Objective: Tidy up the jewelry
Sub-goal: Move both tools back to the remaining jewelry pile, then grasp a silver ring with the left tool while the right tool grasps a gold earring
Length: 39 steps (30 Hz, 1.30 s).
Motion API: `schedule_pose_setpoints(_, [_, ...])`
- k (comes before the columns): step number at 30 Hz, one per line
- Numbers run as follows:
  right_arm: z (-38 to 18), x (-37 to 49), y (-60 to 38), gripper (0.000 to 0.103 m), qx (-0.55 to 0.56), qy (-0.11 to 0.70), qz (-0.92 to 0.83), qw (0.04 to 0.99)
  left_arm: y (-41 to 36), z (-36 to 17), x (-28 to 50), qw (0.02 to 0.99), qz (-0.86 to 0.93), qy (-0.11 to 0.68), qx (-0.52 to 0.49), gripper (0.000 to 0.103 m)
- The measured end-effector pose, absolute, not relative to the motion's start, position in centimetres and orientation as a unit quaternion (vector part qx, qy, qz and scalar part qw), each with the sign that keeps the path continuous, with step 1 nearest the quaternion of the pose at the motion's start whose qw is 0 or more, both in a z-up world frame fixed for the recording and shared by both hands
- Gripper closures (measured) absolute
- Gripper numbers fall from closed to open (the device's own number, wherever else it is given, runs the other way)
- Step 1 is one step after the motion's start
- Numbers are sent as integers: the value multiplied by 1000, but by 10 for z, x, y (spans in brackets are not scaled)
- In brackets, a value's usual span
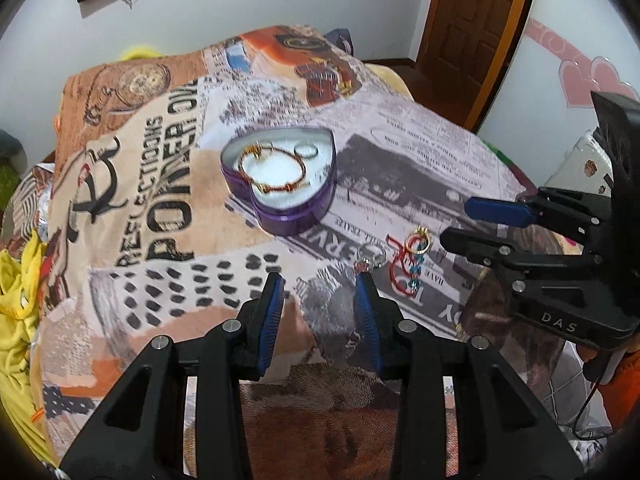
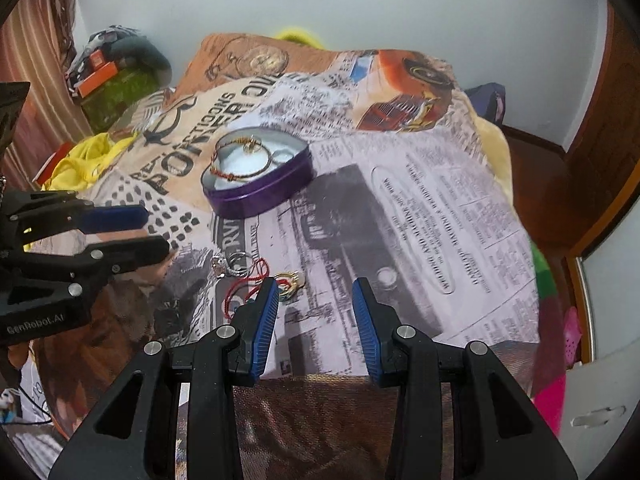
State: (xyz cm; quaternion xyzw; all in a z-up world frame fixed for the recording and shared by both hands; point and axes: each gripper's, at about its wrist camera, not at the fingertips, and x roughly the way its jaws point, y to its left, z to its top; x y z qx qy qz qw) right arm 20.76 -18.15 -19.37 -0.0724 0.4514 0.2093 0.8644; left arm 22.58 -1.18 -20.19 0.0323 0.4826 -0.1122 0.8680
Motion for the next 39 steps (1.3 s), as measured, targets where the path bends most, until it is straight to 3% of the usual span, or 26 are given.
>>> schedule_pose_setpoints(9, [-201, 211, -172, 69, -80, 439, 224, 867, -16, -217, 230, 859, -127, 495, 23, 66])
schedule_pose_setpoints(13, [-207, 214, -166, 86, -89, 444, 231, 861, -21, -220, 233, 856, -137, 498, 24, 66])
schedule_pose_setpoints(16, [-213, 216, -164, 92, -89, 448, 233, 858, -27, -223, 237, 854, -144, 499, 27, 66])
schedule_pose_setpoints(31, [-199, 217, -177, 95, -70, 420, 226, 876, -42, -232, 251, 852, -165, 496, 26, 67])
schedule_pose_setpoints(34, [-196, 218, -181, 95, -65, 416, 221, 880, -43, -232, 254, 852, -168, 495, 21, 82])
schedule_pose_setpoints(37, [-194, 219, -185, 95, -62, 414, 217, 882, -43, -231, 252, 854, -169, 491, 20, 83])
schedule_pose_setpoints(39, [-193, 218, -186, 95, -61, 414, 215, 882, -44, -229, 250, 856, -171, 488, 21, 93])
